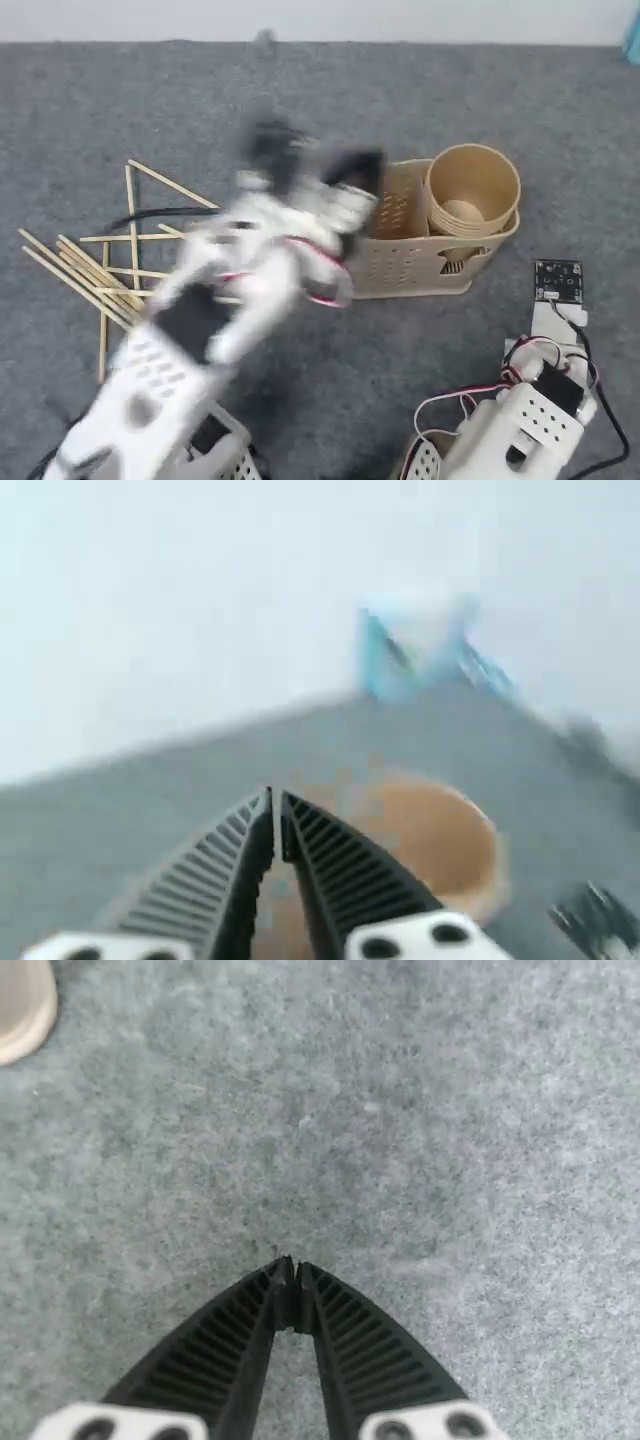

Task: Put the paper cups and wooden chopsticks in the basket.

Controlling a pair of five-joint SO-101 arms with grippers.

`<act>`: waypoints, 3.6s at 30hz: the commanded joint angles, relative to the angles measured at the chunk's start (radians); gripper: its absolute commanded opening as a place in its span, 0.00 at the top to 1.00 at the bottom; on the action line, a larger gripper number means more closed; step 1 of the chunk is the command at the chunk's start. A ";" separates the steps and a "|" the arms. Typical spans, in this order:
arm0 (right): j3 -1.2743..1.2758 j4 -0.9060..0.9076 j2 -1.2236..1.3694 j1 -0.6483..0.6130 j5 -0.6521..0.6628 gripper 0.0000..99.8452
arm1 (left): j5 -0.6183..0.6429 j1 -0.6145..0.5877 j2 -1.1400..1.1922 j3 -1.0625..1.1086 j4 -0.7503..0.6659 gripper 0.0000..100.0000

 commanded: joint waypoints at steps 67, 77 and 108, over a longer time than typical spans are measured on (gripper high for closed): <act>-0.005 0.001 -0.015 -0.010 0.011 0.99 | 0.078 -1.436 0.700 -0.035 -0.011 0.89; -0.005 0.001 -0.015 -0.008 0.011 0.99 | 0.078 -1.384 1.151 -0.524 0.143 0.89; -0.005 0.001 -0.015 -0.008 0.011 0.99 | 0.183 -1.392 2.337 -2.167 0.776 0.89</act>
